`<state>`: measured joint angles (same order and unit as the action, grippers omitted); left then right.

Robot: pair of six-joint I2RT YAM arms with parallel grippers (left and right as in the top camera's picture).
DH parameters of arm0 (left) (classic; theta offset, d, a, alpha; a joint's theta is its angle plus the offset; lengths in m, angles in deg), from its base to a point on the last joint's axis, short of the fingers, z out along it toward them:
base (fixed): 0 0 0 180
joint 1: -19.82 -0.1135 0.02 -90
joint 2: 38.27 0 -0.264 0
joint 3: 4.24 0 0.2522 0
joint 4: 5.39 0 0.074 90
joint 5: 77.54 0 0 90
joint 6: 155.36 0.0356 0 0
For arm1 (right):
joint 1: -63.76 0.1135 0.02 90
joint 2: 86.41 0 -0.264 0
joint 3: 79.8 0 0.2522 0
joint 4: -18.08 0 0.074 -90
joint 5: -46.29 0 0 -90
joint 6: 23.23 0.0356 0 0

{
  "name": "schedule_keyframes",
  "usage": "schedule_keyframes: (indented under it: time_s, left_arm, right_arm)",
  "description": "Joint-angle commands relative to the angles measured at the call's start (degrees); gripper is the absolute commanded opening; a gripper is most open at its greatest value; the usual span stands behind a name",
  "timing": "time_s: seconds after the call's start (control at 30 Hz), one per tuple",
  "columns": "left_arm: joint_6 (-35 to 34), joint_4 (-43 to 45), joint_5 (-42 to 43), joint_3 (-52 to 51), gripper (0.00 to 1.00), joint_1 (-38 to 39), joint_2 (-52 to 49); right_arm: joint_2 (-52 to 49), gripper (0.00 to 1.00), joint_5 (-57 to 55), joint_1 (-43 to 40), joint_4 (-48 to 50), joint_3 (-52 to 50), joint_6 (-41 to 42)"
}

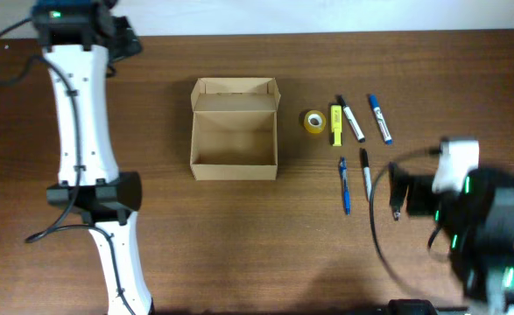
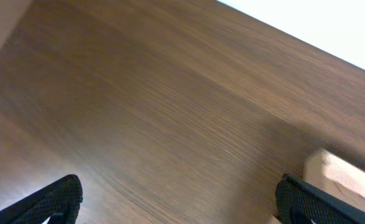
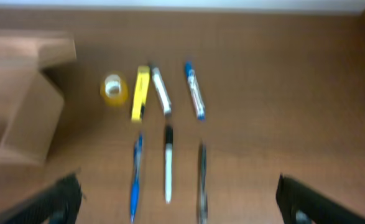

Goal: Pack container

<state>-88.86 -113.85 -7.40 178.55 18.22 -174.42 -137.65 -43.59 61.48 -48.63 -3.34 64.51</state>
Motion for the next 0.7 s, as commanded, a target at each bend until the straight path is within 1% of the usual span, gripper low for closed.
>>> schedule_keyframes:
  time_s: [0.0, 0.07, 0.13, 0.2, 0.27, 0.43, 0.6, 0.67]
  left_arm:
    - [0.9, 0.35, -0.5, 0.5, 1.0, -2.89, 1.7]
    - [0.9, 0.33, -0.52, 0.5, 1.0, -4.52, 1.6]
    - [0.9, 0.28, -0.52, 0.5, 1.0, -5.86, 1.6]
    - [0.87, -0.13, -0.5, 0.5, 1.0, -6.78, 1.6]
    - [0.9, -2.01, -0.02, 0.5, 1.0, -7.28, 1.6]
    - [1.33, -1.99, 2.71, 0.35, 1.0, -7.41, 1.6]
    - [1.31, -1.97, 4.66, 0.28, 1.0, -7.41, 1.6]
    - [1.31, -1.97, 4.66, 0.17, 1.0, -7.41, 1.6]
  right_arm:
    - [-14.38, 0.99, 0.81, -0.31, -6.01, 14.01, -0.94]
    - [-23.1, 0.99, 3.08, 0.09, -9.7, 22.97, -0.57]
    - [-30.42, 0.99, 9.49, 0.07, -11.26, 29.94, 1.31]
    - [-36.39, 0.99, 15.37, 0.07, -11.65, 34.67, 1.42]
    - [-41.07, 0.99, 16.87, 0.09, -10.54, 37.68, 1.44]
    - [-50.86, 0.99, 15.17, 2.84, -8.5, 41.68, 1.38]
    - [-57.72, 0.99, 4.63, 8.57, -6.84, 42.77, 1.42]
    - [-59.95, 0.99, 2.67, 10.82, -6.03, 42.77, 1.44]
